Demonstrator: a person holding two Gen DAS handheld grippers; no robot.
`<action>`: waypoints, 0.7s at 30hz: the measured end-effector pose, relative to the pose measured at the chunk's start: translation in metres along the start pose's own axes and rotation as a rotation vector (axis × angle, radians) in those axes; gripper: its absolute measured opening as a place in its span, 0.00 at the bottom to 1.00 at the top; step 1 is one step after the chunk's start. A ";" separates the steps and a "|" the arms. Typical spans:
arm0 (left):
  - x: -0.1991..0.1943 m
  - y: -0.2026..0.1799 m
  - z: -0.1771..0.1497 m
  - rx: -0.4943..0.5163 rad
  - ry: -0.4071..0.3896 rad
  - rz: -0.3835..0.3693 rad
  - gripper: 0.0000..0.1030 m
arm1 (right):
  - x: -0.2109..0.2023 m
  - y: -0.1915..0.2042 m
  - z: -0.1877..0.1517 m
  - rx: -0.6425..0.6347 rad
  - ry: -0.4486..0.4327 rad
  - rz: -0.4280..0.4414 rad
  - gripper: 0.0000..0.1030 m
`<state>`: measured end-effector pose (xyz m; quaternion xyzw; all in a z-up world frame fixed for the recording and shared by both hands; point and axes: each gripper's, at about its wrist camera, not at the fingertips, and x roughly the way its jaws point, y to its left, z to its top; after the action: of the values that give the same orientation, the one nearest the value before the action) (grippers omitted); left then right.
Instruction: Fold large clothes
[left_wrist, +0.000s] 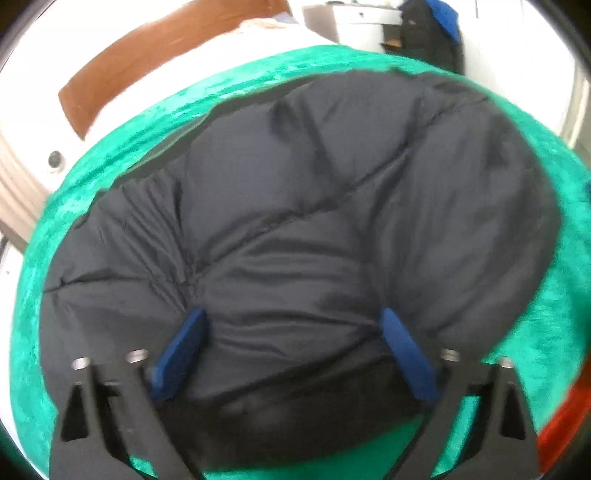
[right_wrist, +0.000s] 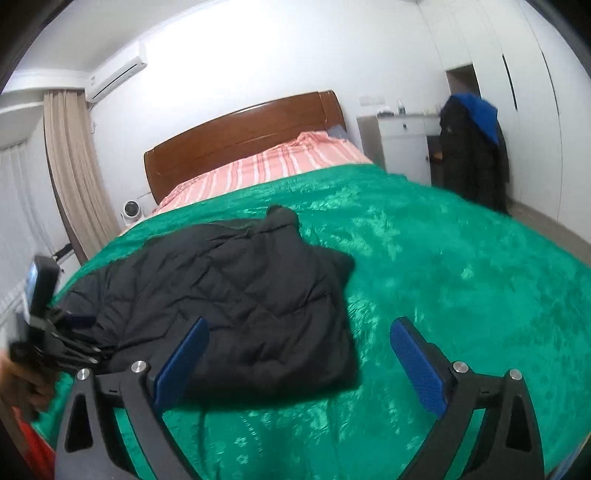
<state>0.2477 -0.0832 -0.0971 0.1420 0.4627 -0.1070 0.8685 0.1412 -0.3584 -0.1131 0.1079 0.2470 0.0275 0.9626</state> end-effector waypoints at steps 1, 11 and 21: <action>-0.009 0.001 0.008 0.003 -0.015 -0.028 0.88 | 0.003 -0.004 -0.001 0.011 0.010 0.006 0.95; 0.053 0.055 0.150 -0.158 0.008 0.042 0.95 | 0.009 -0.022 -0.006 0.076 0.044 0.031 0.95; 0.086 0.069 0.134 -0.219 0.055 0.027 0.91 | 0.023 -0.043 -0.008 0.138 0.097 0.053 0.95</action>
<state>0.4198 -0.0698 -0.0874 0.0555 0.4934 -0.0403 0.8671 0.1573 -0.3961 -0.1398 0.1790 0.2918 0.0408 0.9387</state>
